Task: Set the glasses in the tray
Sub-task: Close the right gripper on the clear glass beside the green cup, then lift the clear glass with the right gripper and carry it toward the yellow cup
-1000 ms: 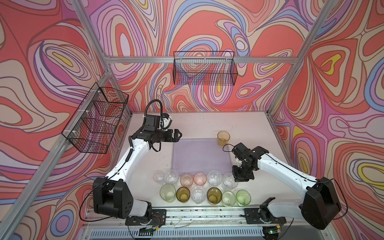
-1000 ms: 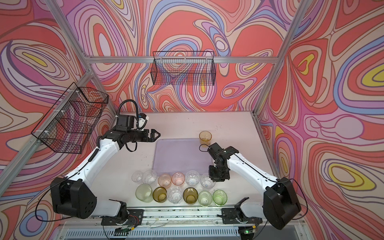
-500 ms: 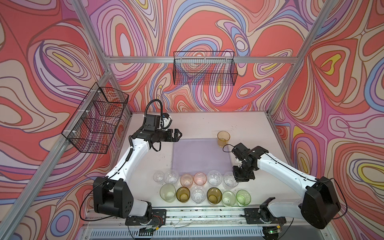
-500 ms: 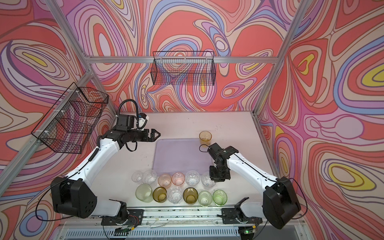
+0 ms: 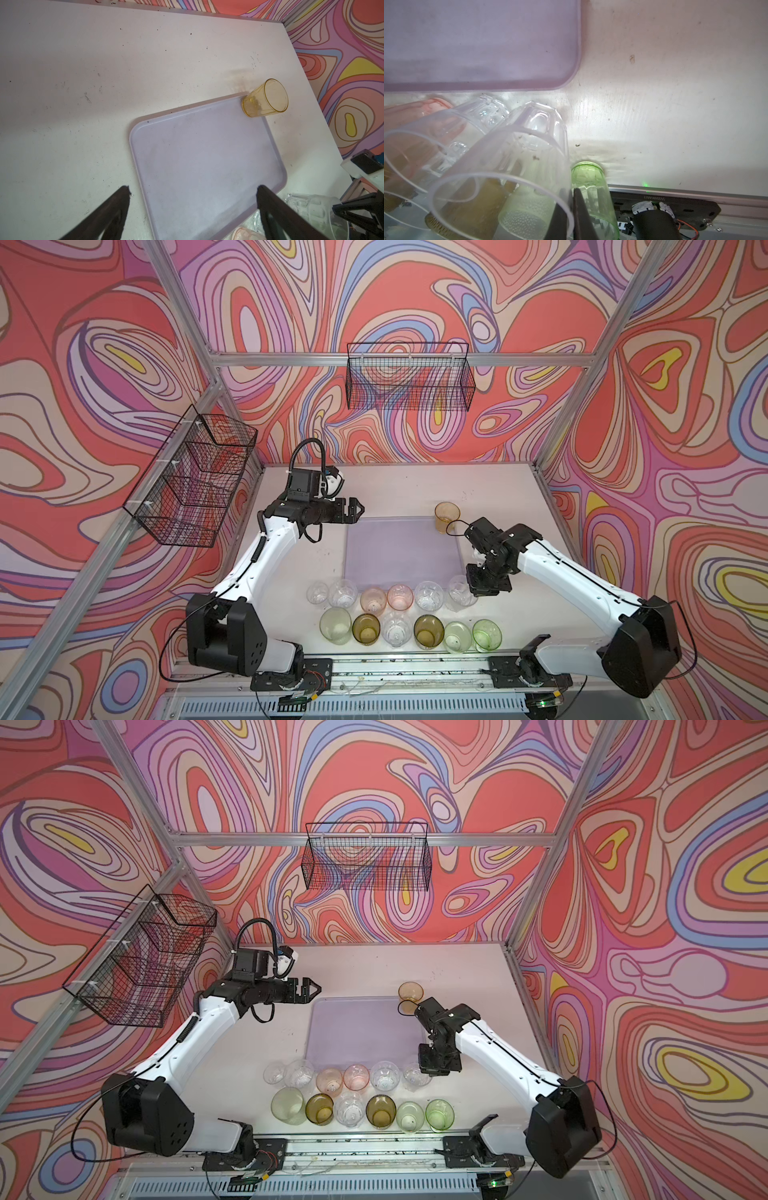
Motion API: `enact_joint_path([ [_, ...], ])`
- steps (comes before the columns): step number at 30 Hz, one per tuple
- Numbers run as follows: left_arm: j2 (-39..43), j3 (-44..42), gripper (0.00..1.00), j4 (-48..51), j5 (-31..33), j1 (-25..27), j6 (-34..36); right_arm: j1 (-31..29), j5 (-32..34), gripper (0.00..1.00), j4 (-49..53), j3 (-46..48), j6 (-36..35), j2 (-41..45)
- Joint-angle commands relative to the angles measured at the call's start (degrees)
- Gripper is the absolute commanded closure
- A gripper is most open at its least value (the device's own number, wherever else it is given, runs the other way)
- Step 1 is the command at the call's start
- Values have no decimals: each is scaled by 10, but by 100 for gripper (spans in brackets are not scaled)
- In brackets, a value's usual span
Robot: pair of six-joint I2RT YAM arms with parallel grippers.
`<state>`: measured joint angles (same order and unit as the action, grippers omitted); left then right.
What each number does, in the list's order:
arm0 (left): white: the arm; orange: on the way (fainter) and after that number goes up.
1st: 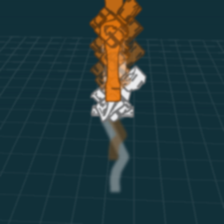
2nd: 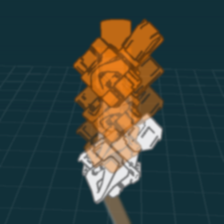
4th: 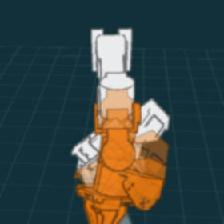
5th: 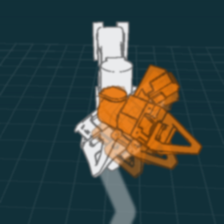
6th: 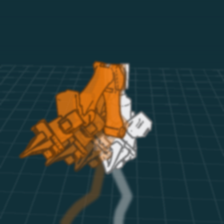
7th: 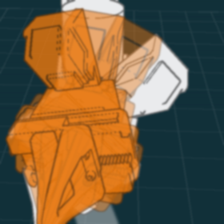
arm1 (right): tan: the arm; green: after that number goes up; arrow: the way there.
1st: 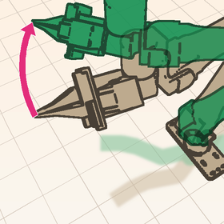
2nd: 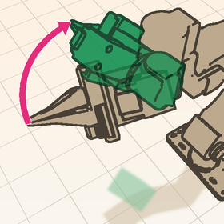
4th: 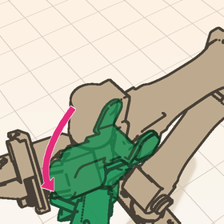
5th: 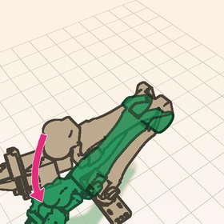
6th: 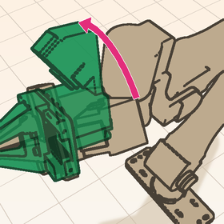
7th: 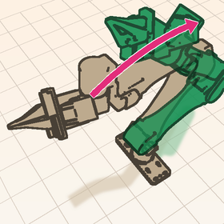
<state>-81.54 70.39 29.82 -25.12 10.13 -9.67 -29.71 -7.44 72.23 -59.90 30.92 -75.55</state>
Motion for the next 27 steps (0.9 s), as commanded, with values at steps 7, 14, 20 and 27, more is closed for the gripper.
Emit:
enact_joint_path([
  [7,-3,14,2,9,-7,1,2,-4,42,100,70,-68,-16,-22],
  [14,-2,15,2,6,-9,1,2,-4,72,100,86,-101,-9,-40],
  [20,8,4,3,-13,-21,1,-12,-4,100,100,86,-126,2,-53],
  [27,12,3,3,-8,-19,0,-7,-3,122,100,93,-182,-13,-99],
])
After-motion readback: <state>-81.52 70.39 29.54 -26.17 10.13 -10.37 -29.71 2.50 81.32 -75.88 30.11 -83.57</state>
